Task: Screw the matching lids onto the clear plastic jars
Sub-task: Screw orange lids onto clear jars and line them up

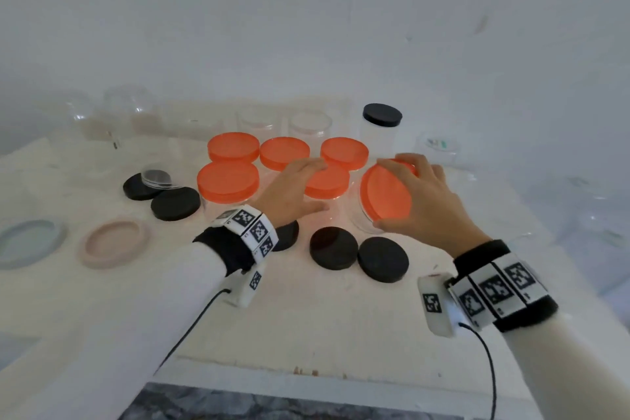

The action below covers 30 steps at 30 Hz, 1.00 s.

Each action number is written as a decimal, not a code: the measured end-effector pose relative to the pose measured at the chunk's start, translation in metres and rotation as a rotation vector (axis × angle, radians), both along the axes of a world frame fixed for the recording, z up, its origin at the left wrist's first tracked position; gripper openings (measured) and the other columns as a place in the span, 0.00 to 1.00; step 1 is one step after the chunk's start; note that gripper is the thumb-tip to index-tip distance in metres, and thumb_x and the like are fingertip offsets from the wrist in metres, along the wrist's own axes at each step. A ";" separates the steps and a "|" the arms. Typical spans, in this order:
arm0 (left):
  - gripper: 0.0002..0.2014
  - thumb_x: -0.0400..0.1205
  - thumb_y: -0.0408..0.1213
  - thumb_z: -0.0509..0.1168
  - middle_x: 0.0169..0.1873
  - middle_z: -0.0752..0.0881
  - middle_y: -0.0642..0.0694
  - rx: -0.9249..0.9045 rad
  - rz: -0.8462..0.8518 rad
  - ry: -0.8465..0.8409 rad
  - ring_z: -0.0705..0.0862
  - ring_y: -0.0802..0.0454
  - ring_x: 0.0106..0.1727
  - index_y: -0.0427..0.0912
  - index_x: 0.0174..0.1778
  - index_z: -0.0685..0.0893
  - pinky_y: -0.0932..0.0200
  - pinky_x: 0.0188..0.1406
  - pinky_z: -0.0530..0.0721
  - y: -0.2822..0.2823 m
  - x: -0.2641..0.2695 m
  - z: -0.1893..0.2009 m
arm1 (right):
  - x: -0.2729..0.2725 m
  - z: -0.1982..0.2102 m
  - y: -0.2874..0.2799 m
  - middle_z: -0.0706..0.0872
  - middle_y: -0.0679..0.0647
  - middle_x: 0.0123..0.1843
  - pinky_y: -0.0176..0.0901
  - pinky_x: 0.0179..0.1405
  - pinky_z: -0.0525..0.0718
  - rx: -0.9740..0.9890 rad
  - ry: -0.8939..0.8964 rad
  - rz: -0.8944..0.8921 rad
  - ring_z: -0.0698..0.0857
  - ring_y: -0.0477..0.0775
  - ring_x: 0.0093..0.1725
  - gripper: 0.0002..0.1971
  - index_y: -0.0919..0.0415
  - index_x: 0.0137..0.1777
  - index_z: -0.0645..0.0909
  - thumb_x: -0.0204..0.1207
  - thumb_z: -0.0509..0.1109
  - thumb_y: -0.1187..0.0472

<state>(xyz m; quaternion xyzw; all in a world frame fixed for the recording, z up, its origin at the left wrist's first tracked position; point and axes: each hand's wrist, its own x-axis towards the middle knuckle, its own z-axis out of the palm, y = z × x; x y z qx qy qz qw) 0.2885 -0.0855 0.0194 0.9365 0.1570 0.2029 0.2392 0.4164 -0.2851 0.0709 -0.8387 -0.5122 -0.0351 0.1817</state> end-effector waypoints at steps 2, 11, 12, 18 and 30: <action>0.38 0.75 0.45 0.72 0.80 0.60 0.47 0.121 0.016 0.011 0.58 0.50 0.80 0.44 0.78 0.63 0.51 0.79 0.57 0.003 0.018 -0.008 | 0.009 -0.008 0.001 0.59 0.44 0.76 0.52 0.51 0.74 0.017 0.023 -0.050 0.61 0.56 0.71 0.46 0.42 0.77 0.62 0.58 0.80 0.45; 0.32 0.81 0.49 0.63 0.81 0.59 0.49 0.119 0.073 0.095 0.52 0.52 0.82 0.43 0.79 0.62 0.45 0.80 0.48 0.017 0.039 -0.033 | 0.029 -0.031 0.016 0.57 0.44 0.78 0.56 0.56 0.77 -0.049 0.015 -0.074 0.59 0.57 0.75 0.43 0.43 0.76 0.62 0.62 0.79 0.47; 0.32 0.81 0.48 0.64 0.80 0.60 0.49 0.094 0.063 0.058 0.53 0.51 0.82 0.42 0.79 0.63 0.46 0.80 0.49 0.018 0.039 -0.034 | 0.030 -0.033 0.017 0.57 0.45 0.79 0.57 0.57 0.76 -0.065 0.017 -0.069 0.58 0.57 0.75 0.43 0.43 0.76 0.62 0.62 0.79 0.47; 0.33 0.77 0.52 0.65 0.78 0.65 0.46 0.046 0.052 -0.043 0.58 0.47 0.80 0.40 0.75 0.69 0.52 0.77 0.52 0.018 0.041 -0.038 | 0.039 -0.044 0.026 0.52 0.52 0.83 0.61 0.75 0.63 -0.117 0.013 0.008 0.50 0.62 0.80 0.40 0.48 0.79 0.60 0.69 0.75 0.47; 0.34 0.75 0.56 0.65 0.77 0.68 0.46 0.044 0.035 -0.069 0.60 0.47 0.79 0.40 0.73 0.71 0.53 0.77 0.54 0.022 0.042 -0.042 | 0.038 -0.051 0.036 0.73 0.55 0.67 0.44 0.58 0.75 -0.047 -0.027 0.041 0.69 0.55 0.67 0.21 0.57 0.70 0.77 0.77 0.69 0.54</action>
